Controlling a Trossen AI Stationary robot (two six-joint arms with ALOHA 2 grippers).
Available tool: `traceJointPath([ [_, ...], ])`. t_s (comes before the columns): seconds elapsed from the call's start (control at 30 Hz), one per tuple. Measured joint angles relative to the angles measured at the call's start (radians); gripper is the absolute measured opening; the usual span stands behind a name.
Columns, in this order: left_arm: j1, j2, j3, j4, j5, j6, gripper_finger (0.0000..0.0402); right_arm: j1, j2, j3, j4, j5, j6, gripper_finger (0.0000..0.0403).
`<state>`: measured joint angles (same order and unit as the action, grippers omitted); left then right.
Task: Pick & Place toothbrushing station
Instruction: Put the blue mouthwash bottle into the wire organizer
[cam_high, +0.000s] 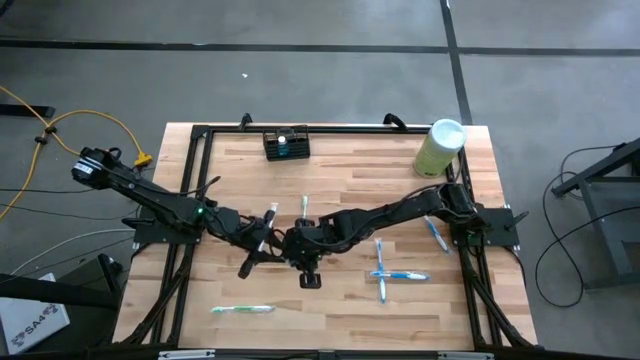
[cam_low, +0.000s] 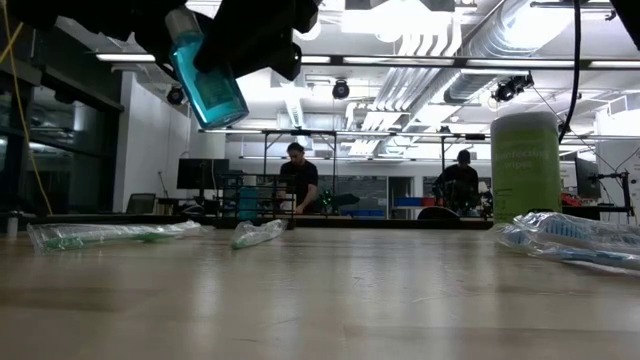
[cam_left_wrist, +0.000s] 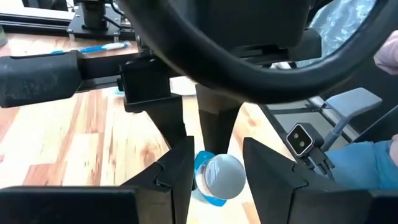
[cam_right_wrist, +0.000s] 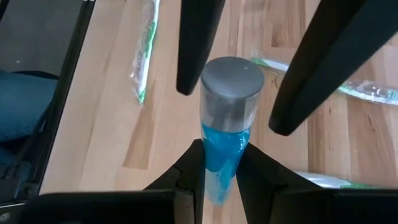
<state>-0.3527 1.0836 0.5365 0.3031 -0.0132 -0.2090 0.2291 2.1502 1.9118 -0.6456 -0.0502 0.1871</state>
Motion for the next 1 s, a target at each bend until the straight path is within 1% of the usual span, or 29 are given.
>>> traceJointPath([
  [0.27,0.000,-0.005,0.000,-0.008,-0.016,0.003,0.0134,0.000,0.000,0.000,0.000,0.006,0.000,0.0063],
  [0.37,0.000,-0.028,0.000,-0.015,-0.016,0.011,0.0134,0.000,0.000,0.000,-0.001,0.023,0.000,0.0064],
  [0.53,0.000,-0.078,0.000,-0.080,-0.020,0.010,0.0134,0.000,-0.001,0.000,-0.001,0.023,0.000,0.0064],
  [0.67,-0.005,-0.075,0.000,-0.104,-0.031,0.008,0.0134,0.000,-0.001,0.000,0.000,0.025,-0.002,0.0064],
  [1.0,-0.005,-0.058,-0.001,-0.100,-0.032,0.007,0.0134,0.000,-0.001,0.000,0.006,0.025,-0.008,0.0064],
])
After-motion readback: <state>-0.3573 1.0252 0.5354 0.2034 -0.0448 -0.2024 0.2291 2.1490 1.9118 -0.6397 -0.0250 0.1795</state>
